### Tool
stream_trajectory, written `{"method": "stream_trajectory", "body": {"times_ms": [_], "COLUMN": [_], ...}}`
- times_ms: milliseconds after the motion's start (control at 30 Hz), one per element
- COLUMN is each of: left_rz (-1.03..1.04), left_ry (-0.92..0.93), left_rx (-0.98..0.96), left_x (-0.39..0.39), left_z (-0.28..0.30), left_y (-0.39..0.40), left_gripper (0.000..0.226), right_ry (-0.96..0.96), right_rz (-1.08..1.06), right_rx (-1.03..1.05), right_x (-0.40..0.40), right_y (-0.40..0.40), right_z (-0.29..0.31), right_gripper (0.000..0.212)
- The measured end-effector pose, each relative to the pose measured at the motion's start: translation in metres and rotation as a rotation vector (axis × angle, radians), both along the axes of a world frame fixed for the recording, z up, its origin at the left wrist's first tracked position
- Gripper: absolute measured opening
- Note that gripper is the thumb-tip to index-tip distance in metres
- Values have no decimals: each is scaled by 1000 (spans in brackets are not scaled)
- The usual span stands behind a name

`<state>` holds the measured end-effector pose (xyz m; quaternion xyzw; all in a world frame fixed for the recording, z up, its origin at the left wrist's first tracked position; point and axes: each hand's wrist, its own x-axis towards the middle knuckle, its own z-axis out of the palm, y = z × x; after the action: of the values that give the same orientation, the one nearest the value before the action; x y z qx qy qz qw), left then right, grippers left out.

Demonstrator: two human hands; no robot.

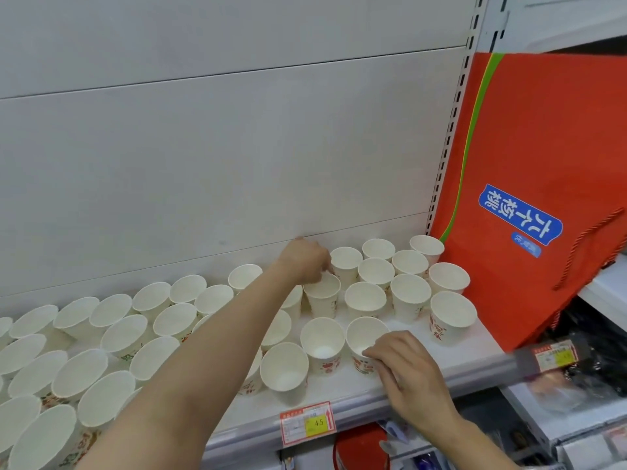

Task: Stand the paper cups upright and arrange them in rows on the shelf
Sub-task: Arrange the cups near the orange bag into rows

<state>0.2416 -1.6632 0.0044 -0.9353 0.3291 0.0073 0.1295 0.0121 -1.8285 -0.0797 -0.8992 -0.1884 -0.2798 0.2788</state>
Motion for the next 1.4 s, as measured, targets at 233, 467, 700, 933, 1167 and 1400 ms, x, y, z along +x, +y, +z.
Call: {"method": "stream_trajectory", "body": {"times_ms": [233, 467, 700, 933, 1167, 1400], "left_rz": [92, 84, 50, 139, 26, -107], "left_ry": [92, 192, -69, -141, 1, 249], "left_rx": [-205, -199, -66, -44, -387, -291], "left_x": [5, -1, -13, 0, -35, -101], "left_z": [6, 2, -1, 1, 0, -20], "left_y": [12, 5, -6, 3, -9, -70], "left_gripper": [22, 41, 25, 29, 45, 75], "right_ry": [-41, -47, -58, -47, 41, 448], "right_rz": [-33, -36, -20, -177, -557, -325], "right_rx": [15, 9, 25, 81, 88, 509], "right_x": [-2, 1, -1, -5, 32, 62], "right_y": [1, 1, 2, -13, -83, -117], "right_z": [1, 2, 2, 10, 21, 32], "right_gripper": [13, 14, 14, 42, 61, 54]}}
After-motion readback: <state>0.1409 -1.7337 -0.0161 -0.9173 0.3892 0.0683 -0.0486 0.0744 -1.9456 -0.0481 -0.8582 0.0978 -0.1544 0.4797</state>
